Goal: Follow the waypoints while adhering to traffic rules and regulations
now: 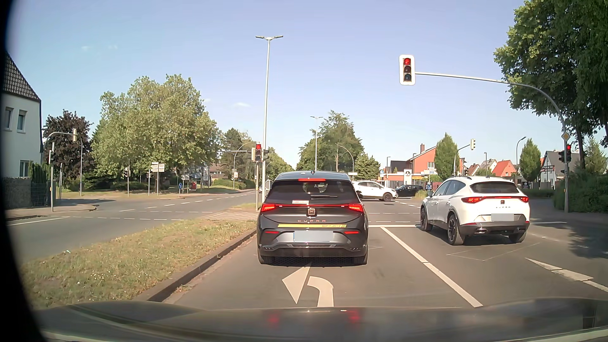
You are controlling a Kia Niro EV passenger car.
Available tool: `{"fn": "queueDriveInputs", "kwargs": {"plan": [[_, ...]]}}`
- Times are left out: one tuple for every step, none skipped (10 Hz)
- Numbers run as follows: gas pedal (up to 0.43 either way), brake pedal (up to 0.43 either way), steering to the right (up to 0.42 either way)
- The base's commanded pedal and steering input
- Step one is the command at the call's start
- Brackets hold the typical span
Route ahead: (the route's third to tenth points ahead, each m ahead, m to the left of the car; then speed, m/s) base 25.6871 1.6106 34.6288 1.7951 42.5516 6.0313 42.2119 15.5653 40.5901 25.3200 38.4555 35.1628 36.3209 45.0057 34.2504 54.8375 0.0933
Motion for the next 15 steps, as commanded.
{"fn": "queueDriveInputs", "kwargs": {"plan": [[0.000,0.189,0.000],[0.000,0.195,0.000],[0.000,0.195,0.000],[0.000,0.195,0.002],[0.000,0.195,0.006],[0.000,0.195,0.007],[0.000,0.195,0.007],[0.000,0.195,0.007],[0.000,0.195,0.006],[0.000,0.195,0.003],[0.000,0.195,-0.001],[0.000,0.195,-0.004],[0.000,0.195,-0.004],[0.000,0.195,-0.004],[0.000,0.195,-0.004]]}}
